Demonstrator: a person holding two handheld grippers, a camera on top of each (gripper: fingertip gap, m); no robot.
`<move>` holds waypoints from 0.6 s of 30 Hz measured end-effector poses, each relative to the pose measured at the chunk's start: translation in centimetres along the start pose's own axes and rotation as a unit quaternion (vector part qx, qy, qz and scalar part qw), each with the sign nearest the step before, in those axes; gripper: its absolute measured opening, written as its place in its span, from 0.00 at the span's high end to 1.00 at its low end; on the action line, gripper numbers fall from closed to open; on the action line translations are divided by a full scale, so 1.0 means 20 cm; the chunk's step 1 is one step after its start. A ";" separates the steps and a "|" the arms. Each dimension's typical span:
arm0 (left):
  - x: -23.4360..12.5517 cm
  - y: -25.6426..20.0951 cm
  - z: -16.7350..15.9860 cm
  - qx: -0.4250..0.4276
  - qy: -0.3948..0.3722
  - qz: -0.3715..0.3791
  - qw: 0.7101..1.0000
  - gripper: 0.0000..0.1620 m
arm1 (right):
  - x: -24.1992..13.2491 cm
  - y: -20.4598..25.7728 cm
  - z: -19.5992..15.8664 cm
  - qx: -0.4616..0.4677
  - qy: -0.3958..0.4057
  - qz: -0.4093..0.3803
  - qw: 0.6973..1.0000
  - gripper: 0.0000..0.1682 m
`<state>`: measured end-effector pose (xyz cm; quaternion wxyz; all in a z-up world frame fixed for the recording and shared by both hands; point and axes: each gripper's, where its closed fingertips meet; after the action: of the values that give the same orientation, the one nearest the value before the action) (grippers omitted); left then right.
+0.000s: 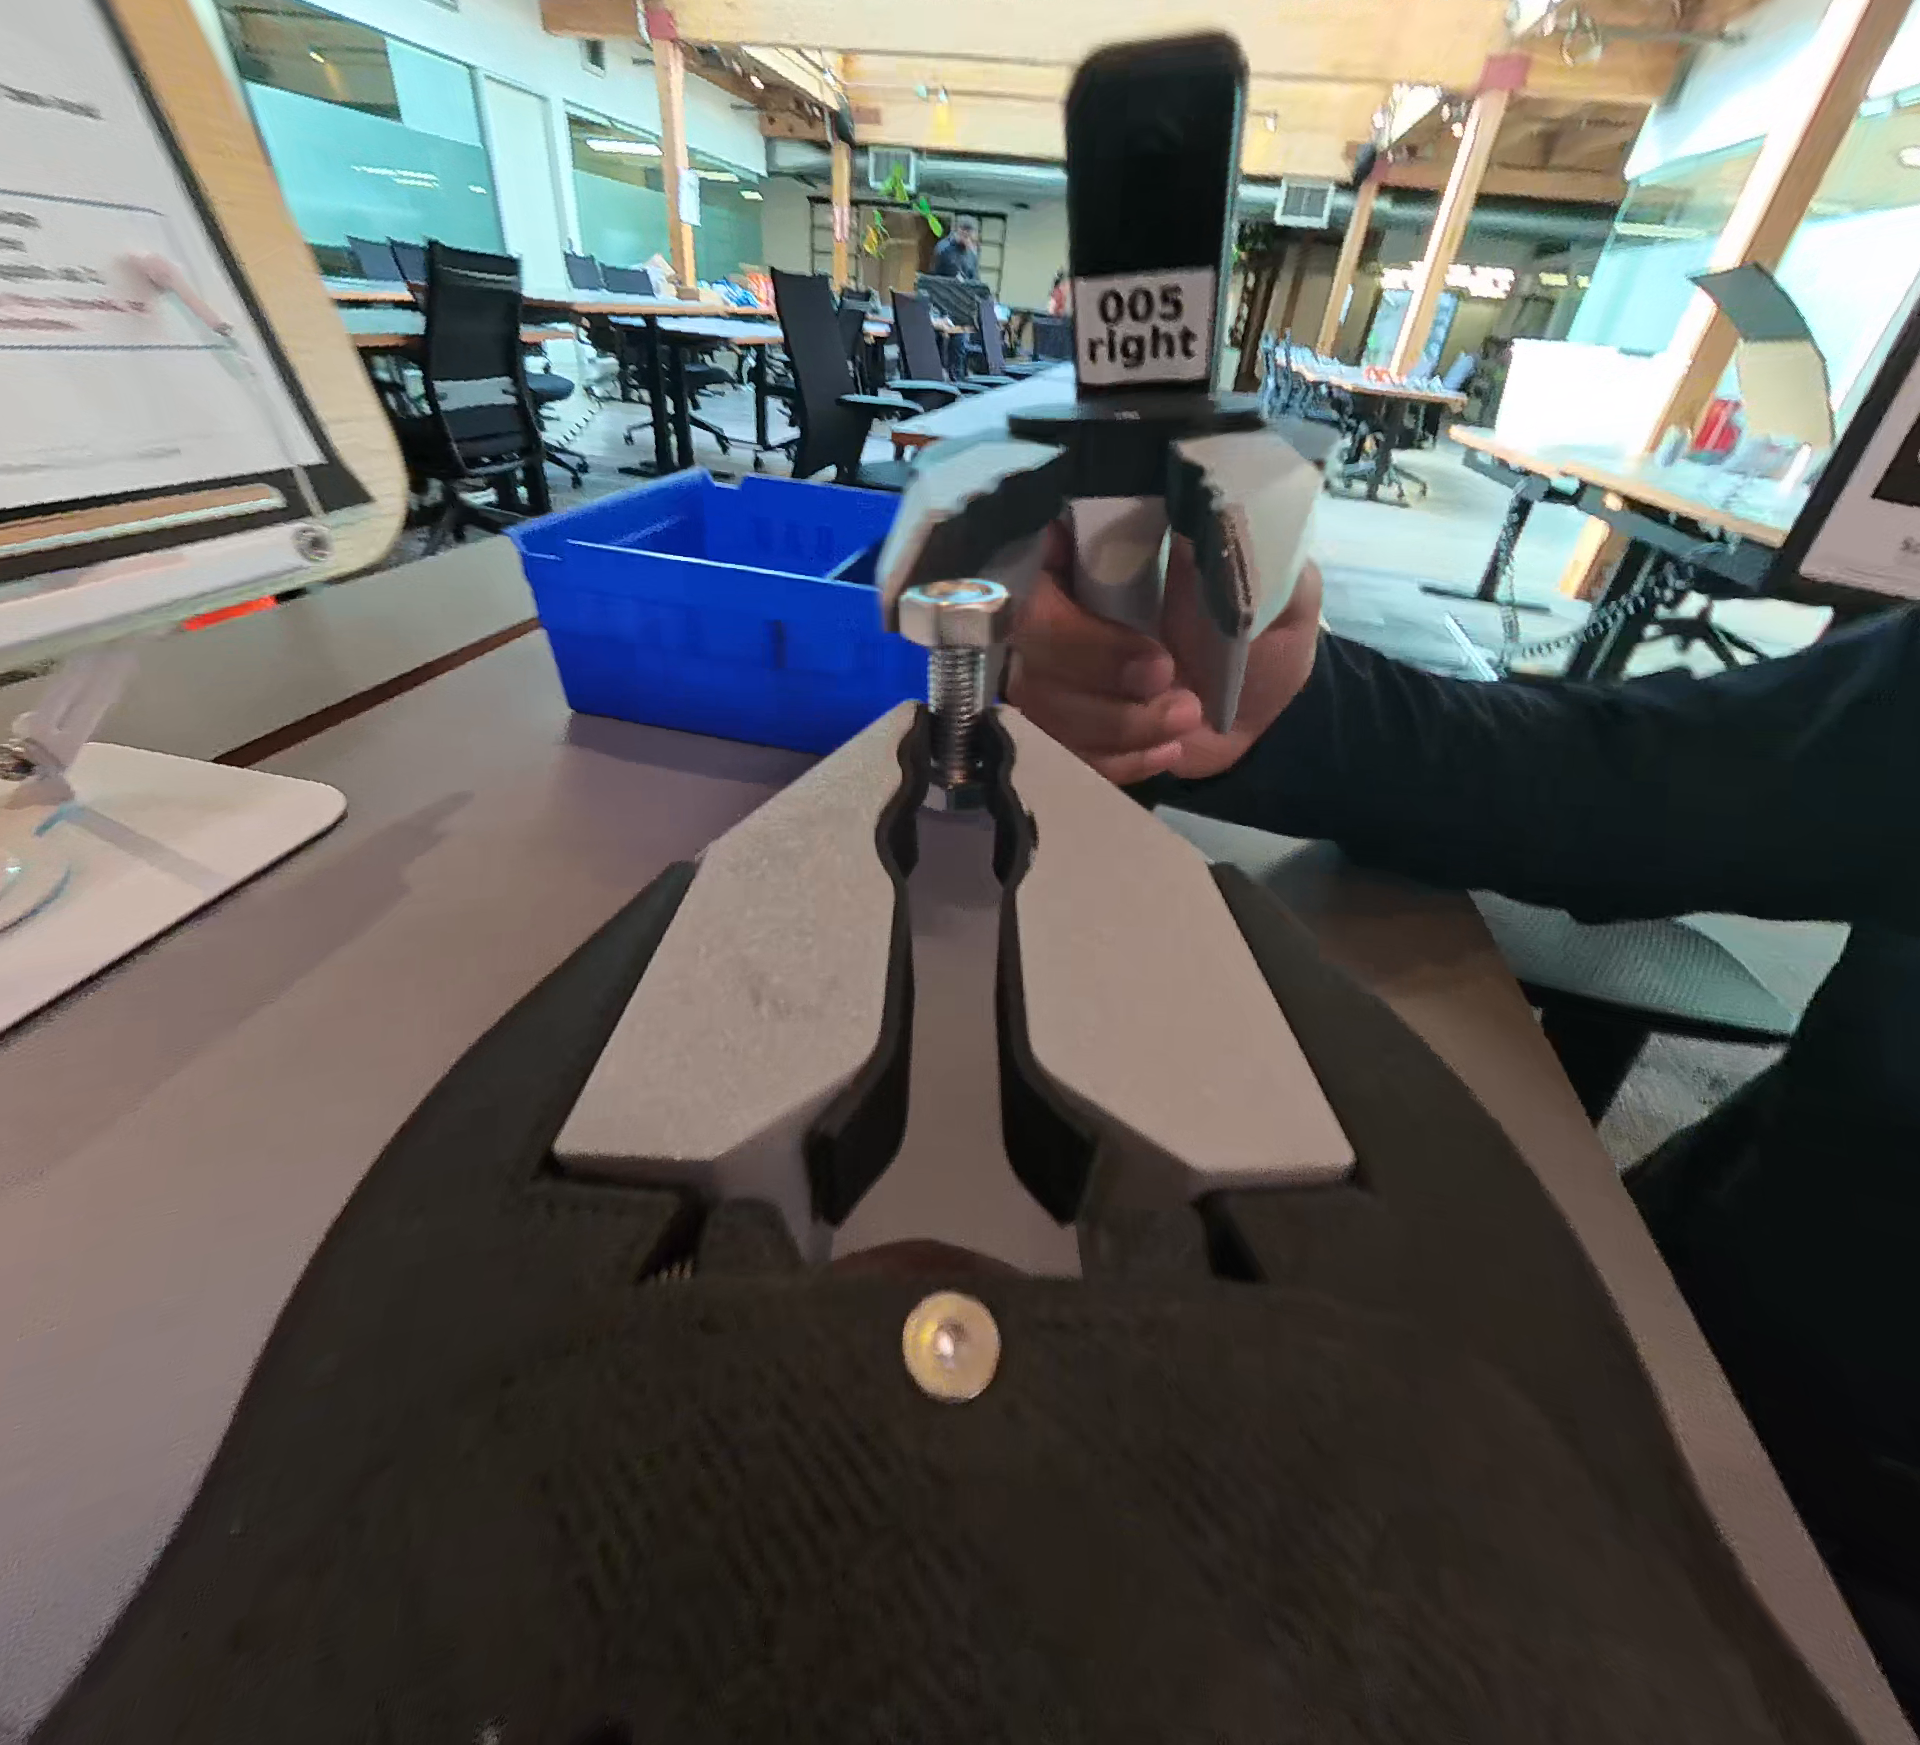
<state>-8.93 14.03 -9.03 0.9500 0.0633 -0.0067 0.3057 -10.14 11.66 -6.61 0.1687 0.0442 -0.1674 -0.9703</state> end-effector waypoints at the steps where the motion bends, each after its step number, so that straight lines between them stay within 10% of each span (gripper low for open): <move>1: -0.03 0.03 0.02 -0.009 -0.012 0.010 1.000 0.96 | -0.02 0.00 0.01 0.002 -0.006 0.003 1.000 0.73; 18: -0.03 0.06 0.01 -0.023 -0.009 0.030 0.999 0.96 | -0.04 0.00 0.02 -0.003 -0.012 0.003 1.000 0.76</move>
<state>-10.14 14.70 -8.66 0.9415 0.0442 -0.0236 0.3334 -9.48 12.12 -6.16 0.1699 0.0316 -0.1664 -0.9708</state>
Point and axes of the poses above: each gripper's, where its closed fingertips meet, x out along the fingers, z out of its top, y = z × x across the jaws, and after that the axes turned 12 degrees about x, right-handed
